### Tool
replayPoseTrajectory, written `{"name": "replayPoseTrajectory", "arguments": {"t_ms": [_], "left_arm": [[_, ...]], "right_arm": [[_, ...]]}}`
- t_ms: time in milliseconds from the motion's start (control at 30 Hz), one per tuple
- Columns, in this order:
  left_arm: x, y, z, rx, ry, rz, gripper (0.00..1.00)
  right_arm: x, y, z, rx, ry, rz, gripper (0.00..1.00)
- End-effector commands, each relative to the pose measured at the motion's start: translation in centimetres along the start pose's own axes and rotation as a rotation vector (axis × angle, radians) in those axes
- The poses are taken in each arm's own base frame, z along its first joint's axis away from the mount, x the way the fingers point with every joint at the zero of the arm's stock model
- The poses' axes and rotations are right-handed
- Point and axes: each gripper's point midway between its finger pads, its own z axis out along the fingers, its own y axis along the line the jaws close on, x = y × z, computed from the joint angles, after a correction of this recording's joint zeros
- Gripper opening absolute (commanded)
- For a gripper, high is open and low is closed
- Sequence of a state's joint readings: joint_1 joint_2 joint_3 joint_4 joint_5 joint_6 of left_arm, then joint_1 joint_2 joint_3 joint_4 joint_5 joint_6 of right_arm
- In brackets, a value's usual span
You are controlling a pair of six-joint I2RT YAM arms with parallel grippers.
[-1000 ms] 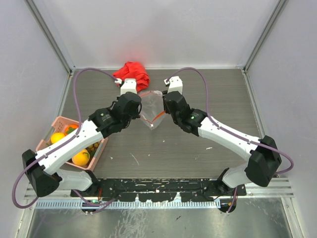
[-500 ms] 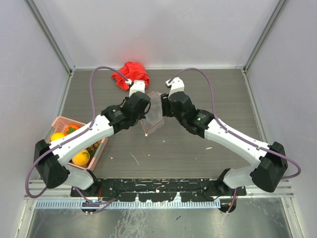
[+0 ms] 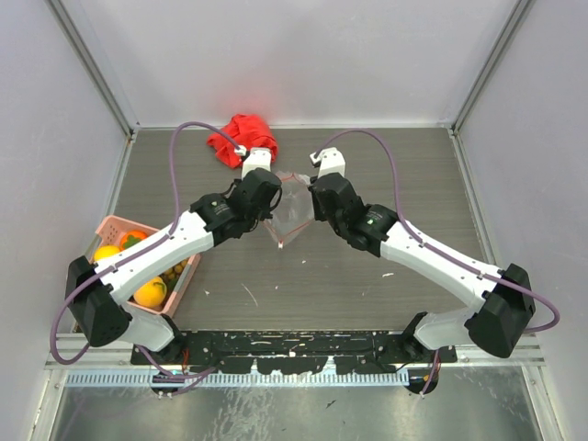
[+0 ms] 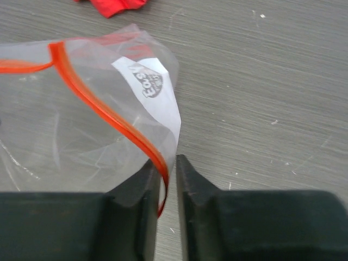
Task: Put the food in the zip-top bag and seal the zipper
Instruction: Open the zipper of the food storage bag at the center of the board.
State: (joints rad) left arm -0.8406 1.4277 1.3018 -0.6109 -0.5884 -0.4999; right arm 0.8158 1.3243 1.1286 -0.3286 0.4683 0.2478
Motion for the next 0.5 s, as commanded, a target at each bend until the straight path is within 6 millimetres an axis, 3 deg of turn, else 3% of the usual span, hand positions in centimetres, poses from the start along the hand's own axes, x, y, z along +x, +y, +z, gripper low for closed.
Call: {"name": "replayPoseTrajectory", "arguments": {"t_ms": [0,100,200,467], "left_arm": [[-2.2,0.0,-0.7,-0.002,-0.058,-0.045,0.00],[-1.8,0.2,-0.8,0.001,-0.053,-0.049,0.02],[-1.5,-0.2,-1.0,0.031,-0.038,-0.060,0.08],[-1.5,-2.2,-2.1,0.164,-0.026,-0.126,0.38]], "right_arm": [[-1.4,-2.8,-1.1,0.129,-0.055,0.018,0.14],[-1.7,-3.5,-1.4,0.155,-0.073,0.020,0.01],[-2.0,-3.6,-1.6,0.154,-0.093,0.029,0.00],[-2.3,-3.3,-1.7,0.133,-0.113,0.026,0.00]]}}
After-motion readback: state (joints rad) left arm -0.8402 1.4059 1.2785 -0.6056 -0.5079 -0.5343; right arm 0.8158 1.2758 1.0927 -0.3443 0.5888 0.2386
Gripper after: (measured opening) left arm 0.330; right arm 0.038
